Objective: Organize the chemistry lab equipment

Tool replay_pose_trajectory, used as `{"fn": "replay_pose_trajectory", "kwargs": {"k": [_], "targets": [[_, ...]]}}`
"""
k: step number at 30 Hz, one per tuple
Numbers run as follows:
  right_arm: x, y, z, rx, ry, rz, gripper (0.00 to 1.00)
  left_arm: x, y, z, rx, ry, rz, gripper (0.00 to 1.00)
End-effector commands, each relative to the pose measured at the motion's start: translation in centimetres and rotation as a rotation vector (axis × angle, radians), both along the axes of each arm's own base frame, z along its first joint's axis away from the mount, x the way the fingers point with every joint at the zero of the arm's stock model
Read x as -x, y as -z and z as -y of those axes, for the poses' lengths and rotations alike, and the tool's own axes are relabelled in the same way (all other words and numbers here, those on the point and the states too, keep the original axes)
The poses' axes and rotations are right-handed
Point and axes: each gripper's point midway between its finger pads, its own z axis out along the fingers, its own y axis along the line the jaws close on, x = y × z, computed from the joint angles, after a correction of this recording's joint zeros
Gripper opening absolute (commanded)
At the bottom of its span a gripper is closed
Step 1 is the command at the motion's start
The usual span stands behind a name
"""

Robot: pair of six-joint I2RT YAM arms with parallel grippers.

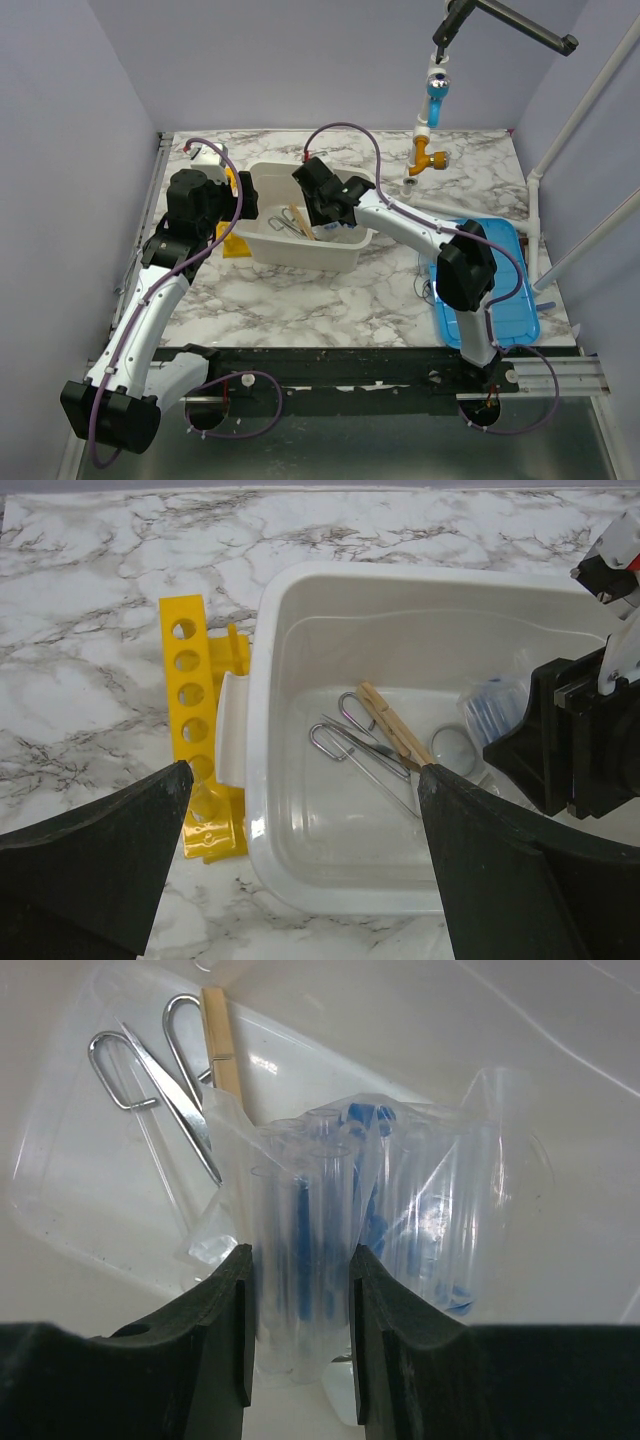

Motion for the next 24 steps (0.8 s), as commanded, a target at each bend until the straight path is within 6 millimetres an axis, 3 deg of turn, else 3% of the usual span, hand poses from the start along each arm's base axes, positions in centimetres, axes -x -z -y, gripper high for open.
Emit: {"fn": "replay_pose_trajectory", "kwargs": {"k": [1, 5, 14, 19, 24], "targets": [[-1.0, -0.2, -0.4, -0.017, 0.022, 0.018, 0.40, -0.1, -1.2, 0.2, 0.014, 0.001, 0.028, 0.99], [-0.9, -0.9, -0.5, -0.035, 0.017, 0.027, 0.56, -0.1, -1.2, 0.2, 0.016, 0.004, 0.026, 0.99], [-0.3, -4.8, -1.0, -0.107, -0.039, 0.061, 0.74, -0.1, -1.3, 0.5, 0.029, 0.013, 0.026, 0.99], [0.8, -7.9, -1.2, -0.164, -0.084, 0.075, 0.79, 0.0, -1.2, 0.7, 0.038, 0.023, 0.022, 0.99], [2.7, -11.0, 0.4, -0.205, -0.090, 0.088, 0.81, 0.3, -1.0, 1.7, 0.073, 0.067, 0.001, 0.99]]}}
